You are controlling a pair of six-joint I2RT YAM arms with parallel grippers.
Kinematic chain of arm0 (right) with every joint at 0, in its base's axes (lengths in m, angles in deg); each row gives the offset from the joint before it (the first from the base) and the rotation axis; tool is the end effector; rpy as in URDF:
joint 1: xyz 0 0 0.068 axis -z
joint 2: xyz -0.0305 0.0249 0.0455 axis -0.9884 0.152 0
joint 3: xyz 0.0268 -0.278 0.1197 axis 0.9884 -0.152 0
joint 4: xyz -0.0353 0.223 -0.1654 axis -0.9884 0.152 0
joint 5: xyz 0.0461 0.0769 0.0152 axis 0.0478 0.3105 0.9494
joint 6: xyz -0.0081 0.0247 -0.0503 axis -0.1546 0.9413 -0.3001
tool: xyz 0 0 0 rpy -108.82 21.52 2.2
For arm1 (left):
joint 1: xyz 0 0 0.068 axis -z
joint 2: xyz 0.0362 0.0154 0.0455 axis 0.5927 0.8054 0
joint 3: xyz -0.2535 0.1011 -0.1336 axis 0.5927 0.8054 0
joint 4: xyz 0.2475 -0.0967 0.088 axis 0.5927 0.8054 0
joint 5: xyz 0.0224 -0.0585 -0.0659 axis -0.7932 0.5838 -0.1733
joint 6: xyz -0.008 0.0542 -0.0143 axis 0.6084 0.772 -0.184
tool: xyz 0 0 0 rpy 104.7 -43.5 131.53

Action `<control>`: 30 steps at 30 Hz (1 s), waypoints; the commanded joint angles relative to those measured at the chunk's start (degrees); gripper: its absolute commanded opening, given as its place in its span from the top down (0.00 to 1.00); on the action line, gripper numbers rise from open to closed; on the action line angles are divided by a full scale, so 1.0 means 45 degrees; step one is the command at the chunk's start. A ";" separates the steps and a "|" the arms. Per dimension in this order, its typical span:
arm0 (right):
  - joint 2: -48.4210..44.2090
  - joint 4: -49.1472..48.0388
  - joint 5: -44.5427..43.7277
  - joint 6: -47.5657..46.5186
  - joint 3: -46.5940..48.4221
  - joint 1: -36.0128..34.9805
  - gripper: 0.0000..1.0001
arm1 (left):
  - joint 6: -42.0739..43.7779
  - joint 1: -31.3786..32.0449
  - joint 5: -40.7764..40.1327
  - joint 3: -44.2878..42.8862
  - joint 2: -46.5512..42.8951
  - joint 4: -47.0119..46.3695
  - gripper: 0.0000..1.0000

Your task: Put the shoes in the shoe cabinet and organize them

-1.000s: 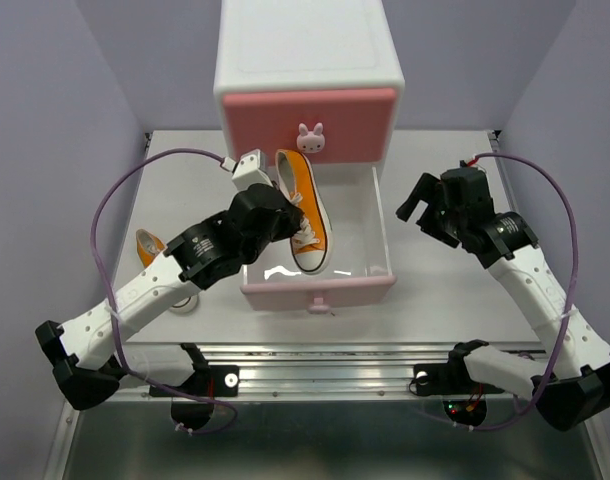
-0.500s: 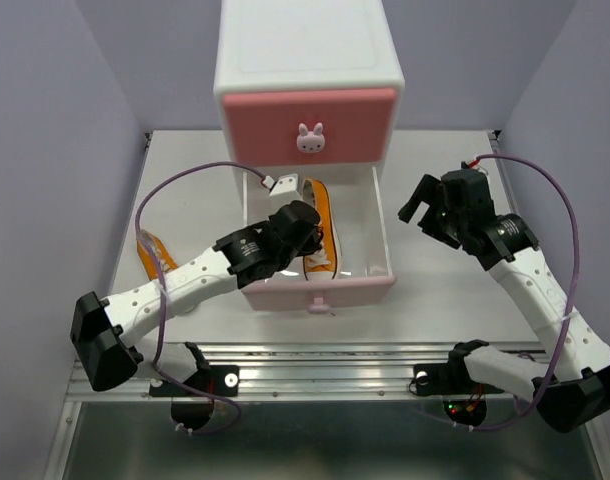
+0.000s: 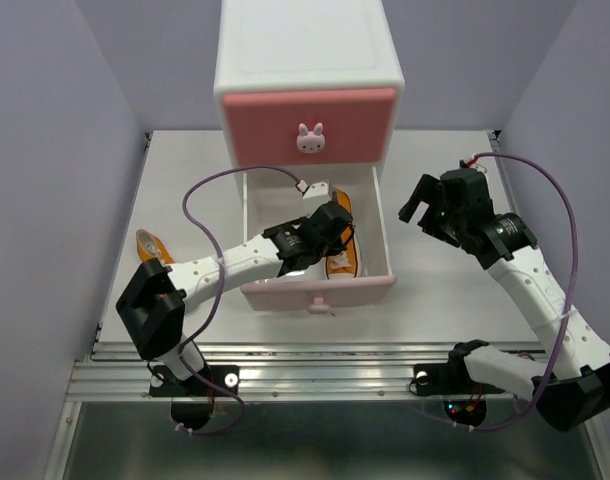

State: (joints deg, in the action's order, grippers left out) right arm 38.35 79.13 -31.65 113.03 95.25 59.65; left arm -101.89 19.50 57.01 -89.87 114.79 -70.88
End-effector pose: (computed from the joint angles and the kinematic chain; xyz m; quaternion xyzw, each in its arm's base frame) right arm 0.2113 0.0732 0.3921 0.1963 0.8810 0.1147 0.4149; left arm 0.2207 -0.2986 0.3190 -0.0253 0.8710 -0.2548 0.4194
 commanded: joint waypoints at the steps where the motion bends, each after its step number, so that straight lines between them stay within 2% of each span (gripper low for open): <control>1: 0.0027 -0.0640 -0.0133 -0.0404 0.0268 -0.0023 0.00 | -0.0584 -0.0067 -0.0414 -0.1284 0.0471 -0.0918 1.00; 6: -0.0070 -0.0719 -0.0268 -0.0561 0.0308 -0.0023 0.00 | -0.0177 -0.0205 0.0053 -0.1226 0.0940 -0.2126 1.00; 11: -0.0246 -0.0719 -0.0327 -0.0522 0.0230 -0.0023 0.00 | 0.0410 -0.0283 0.0776 -0.1773 0.1916 -0.2225 1.00; 14: -0.0305 -0.0719 -0.0502 -0.0580 0.0230 -0.0023 0.00 | 0.0352 -0.0264 0.0777 -0.1812 0.2249 -0.2187 0.83; 15: -0.0325 -0.0719 -0.0541 -0.0600 0.0230 -0.0023 0.00 | 0.0333 -0.0283 0.0796 -0.1832 0.2404 -0.2167 0.62; 16: -0.0325 -0.0699 -0.0639 -0.0619 0.0268 -0.0023 0.00 | 0.0313 -0.0264 0.0777 -0.1967 0.2464 -0.1993 0.52; 17: -0.0305 -0.0680 -0.0659 -0.0600 0.0308 -0.0023 0.00 | 0.0255 -0.0283 0.0738 -0.2085 0.2503 -0.1779 0.48; 18: -0.0305 -0.0679 -0.0659 -0.0581 0.0327 -0.0023 0.00 | 0.0254 -0.0283 0.0661 -0.2182 0.2523 -0.1660 0.34; 20: -0.0344 -0.0699 -0.0659 -0.0542 0.0386 -0.0023 0.00 | 0.0177 -0.0283 0.0388 -0.2397 0.2368 -0.1251 0.23; 21: -0.0344 -0.0680 -0.0659 -0.0522 0.0367 -0.0023 0.00 | 0.0196 -0.0303 0.0309 -0.2437 0.2096 -0.1172 0.13; 23: -0.0441 -0.0679 -0.0717 -0.0347 0.0347 -0.0023 0.00 | 0.0235 -0.0322 0.0036 -0.2902 0.1666 -0.0706 0.05; 26: -0.0461 -0.0699 -0.0796 -0.0210 0.0347 -0.0023 0.00 | 0.0546 -0.0322 -0.0276 -0.4324 0.1294 0.0524 0.05; 30: -0.0559 -0.0699 -0.0679 -0.0170 0.0328 -0.0023 0.00 | 0.0860 -0.0303 -0.0648 -0.6010 -0.0185 0.2128 0.05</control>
State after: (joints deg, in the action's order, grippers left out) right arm 37.47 78.00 -33.48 111.83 95.25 59.65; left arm -101.32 17.93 58.43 -108.21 125.02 -65.89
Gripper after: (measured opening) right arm 0.997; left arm 0.954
